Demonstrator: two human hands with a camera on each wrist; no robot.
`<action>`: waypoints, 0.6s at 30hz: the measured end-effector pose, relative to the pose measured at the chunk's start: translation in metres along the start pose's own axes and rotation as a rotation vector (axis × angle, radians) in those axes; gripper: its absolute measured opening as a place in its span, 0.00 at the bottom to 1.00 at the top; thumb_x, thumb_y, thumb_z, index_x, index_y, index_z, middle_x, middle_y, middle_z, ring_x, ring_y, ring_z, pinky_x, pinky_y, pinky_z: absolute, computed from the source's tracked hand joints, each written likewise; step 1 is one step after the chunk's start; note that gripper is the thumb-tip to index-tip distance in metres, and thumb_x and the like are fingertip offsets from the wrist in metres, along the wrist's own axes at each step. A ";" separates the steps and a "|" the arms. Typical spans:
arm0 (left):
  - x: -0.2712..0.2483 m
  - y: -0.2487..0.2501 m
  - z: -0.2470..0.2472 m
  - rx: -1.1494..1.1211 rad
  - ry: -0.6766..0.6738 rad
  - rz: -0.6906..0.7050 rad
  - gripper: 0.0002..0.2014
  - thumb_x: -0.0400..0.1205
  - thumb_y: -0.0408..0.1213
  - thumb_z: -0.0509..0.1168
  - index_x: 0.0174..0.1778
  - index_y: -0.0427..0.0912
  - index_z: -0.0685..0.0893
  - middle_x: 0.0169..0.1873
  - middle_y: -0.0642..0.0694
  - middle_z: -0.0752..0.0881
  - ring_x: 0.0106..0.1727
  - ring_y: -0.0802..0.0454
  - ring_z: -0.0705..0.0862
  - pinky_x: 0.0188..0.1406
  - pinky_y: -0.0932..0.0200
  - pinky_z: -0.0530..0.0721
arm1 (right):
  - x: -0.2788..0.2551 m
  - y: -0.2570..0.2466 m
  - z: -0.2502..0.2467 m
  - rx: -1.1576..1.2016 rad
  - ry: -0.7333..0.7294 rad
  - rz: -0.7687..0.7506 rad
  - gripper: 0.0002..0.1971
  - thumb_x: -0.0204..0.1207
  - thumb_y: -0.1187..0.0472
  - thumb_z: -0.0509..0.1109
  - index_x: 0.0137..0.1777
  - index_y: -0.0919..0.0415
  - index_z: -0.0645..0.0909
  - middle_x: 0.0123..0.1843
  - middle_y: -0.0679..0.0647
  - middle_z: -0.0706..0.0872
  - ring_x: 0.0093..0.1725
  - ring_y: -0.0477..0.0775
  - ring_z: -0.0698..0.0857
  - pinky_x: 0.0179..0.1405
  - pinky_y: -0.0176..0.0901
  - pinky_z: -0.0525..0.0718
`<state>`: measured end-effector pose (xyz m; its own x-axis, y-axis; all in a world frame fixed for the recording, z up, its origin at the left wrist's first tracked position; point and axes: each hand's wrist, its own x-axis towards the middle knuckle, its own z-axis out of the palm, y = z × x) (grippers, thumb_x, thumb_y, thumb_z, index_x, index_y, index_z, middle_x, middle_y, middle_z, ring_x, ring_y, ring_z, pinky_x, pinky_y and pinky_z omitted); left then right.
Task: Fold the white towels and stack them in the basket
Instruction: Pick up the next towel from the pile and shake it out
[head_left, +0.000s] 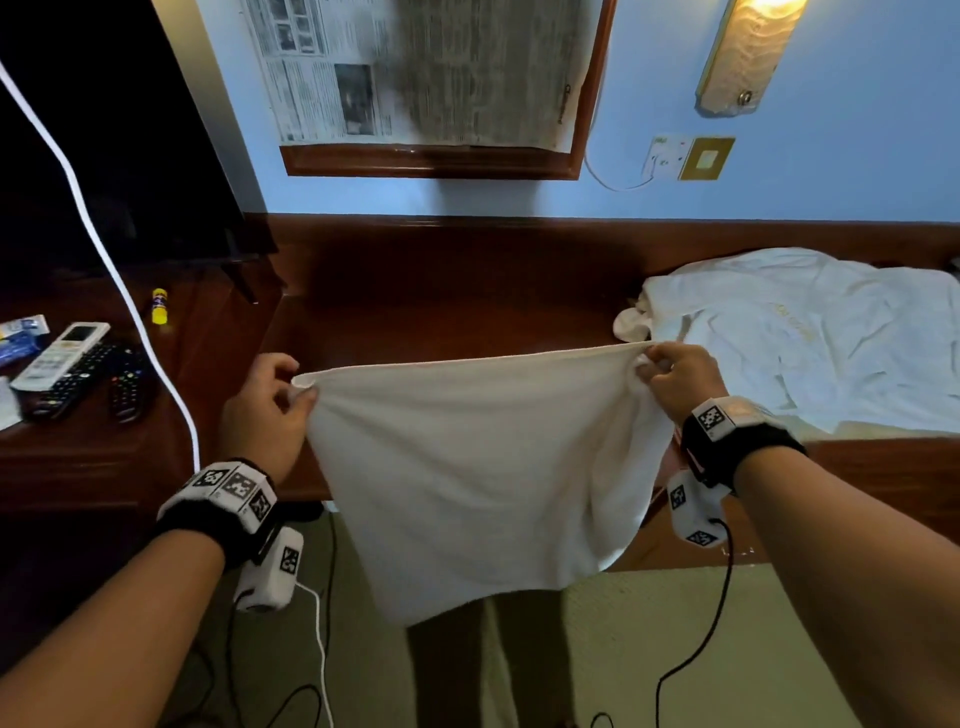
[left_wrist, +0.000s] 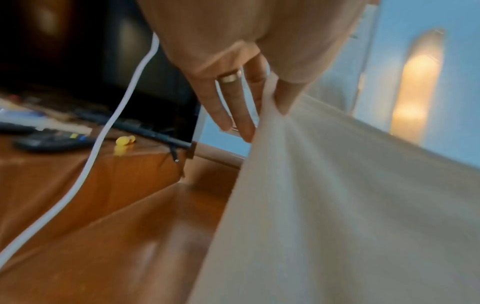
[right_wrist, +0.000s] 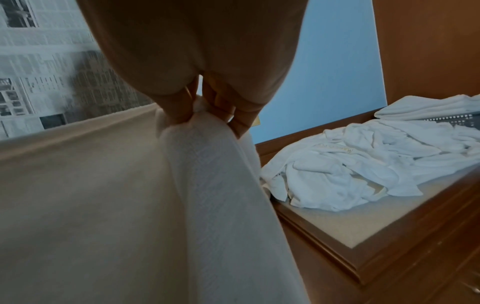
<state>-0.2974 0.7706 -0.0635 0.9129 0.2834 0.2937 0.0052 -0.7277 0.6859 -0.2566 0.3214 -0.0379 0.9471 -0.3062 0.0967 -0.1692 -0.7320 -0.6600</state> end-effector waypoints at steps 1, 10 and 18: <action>0.003 -0.004 0.003 -0.048 0.044 -0.039 0.11 0.82 0.37 0.72 0.60 0.44 0.84 0.41 0.42 0.89 0.45 0.41 0.85 0.49 0.48 0.81 | -0.003 0.004 0.005 0.009 -0.017 -0.004 0.09 0.80 0.63 0.72 0.56 0.66 0.88 0.45 0.57 0.85 0.48 0.56 0.81 0.49 0.37 0.72; 0.010 -0.064 0.001 0.171 0.056 -0.395 0.16 0.88 0.41 0.61 0.62 0.34 0.87 0.59 0.25 0.85 0.62 0.26 0.83 0.61 0.40 0.79 | -0.034 0.077 0.026 -0.036 0.028 0.225 0.10 0.82 0.67 0.67 0.60 0.65 0.85 0.57 0.68 0.87 0.59 0.68 0.84 0.53 0.47 0.77; 0.042 -0.223 -0.010 0.039 0.186 -0.698 0.22 0.78 0.64 0.53 0.59 0.60 0.84 0.52 0.37 0.90 0.50 0.28 0.88 0.51 0.26 0.87 | -0.037 0.100 0.011 -0.011 0.236 0.327 0.16 0.77 0.63 0.65 0.60 0.68 0.87 0.61 0.74 0.83 0.57 0.71 0.83 0.54 0.47 0.77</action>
<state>-0.2644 0.9510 -0.1981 0.6068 0.7894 -0.0934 0.5796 -0.3589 0.7316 -0.3054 0.2661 -0.1154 0.7543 -0.6545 0.0522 -0.4556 -0.5790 -0.6761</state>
